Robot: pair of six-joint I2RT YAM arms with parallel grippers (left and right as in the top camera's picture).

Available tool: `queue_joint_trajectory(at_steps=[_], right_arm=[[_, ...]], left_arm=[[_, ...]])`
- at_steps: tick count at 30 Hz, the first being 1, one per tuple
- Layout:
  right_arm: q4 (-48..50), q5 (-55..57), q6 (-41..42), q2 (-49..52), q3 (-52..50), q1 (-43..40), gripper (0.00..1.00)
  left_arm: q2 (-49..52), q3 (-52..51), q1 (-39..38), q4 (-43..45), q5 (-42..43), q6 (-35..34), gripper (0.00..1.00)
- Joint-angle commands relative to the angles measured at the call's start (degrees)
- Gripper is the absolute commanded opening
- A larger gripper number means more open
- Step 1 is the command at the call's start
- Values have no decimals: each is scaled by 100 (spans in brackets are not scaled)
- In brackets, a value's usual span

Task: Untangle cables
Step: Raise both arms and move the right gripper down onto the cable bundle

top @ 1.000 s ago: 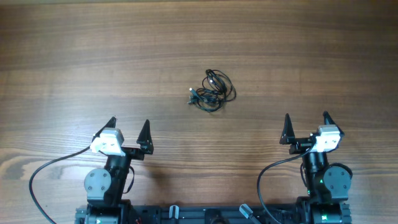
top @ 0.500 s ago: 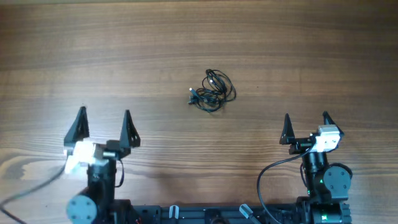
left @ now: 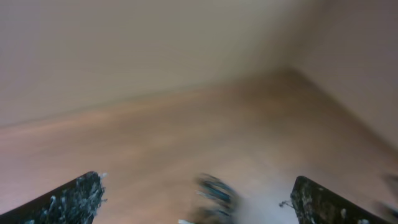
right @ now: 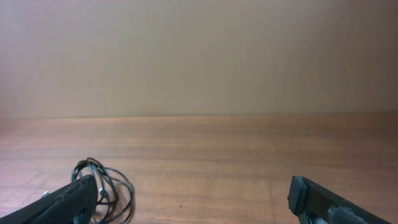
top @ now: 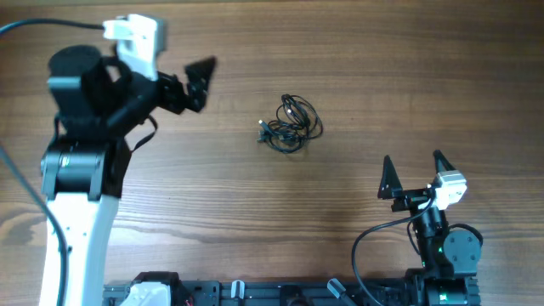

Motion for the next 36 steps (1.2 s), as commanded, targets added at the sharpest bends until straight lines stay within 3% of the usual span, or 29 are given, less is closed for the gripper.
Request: queue_joint_trajectory(at_steps=[1,3,5,8,11,14,15,17,20,22,25,28,33,34,36], right_arm=[[-168,-199,986,28,-7,-17,100],[-50,-92,2087,83,-7,-20,100],[643,-407,1871,83,0,-20,100],[1325,-688,1110,87,444,-20,100],[-9,-702,385,501,1794,-20,100],[-1969,-911,-70,1801,3521,-20,100],[-2358,-1080,-68,2323,4011,-20,100],[-3023,-1926,-46,3626,5158,-20,100],[-2741,-4336,291,4894,5838,-20,100],[-2175,-5139,1429,5595,5834,-11,100],[-1947,-4981,1921,6533,5836,79,99],[-2243,-3182,1902,6966,5858,750,100],[-4583,-433,1412,7744,7388,1690,100],[-5016,-304,1128,8043,7737,1718,99],[-4959,-793,850,8437,7790,1718,99]], left_arm=[[568,83,-20,-332,2055,31,100],[826,83,-20,-581,1650,-658,100],[964,83,-26,-1193,382,-1456,100],[1010,83,-111,-1744,-308,-1786,100],[1010,83,-267,-1567,-299,-1947,100],[1073,83,-461,-1296,-293,-2498,100],[1156,83,-485,-1211,-442,-2616,100],[1423,83,-487,-1211,-1397,-3493,100],[1790,83,-490,-1169,-1139,-3543,100],[2002,83,-487,-1147,-1309,-3541,100],[2345,83,-509,-1174,-1360,-3543,100],[2649,83,-520,-1318,-1357,-3545,100],[2889,83,-520,-1453,-1357,-3545,100],[2889,83,-520,-1388,-1360,-3547,100],[2889,83,-520,-1346,-1360,-3550,100]])
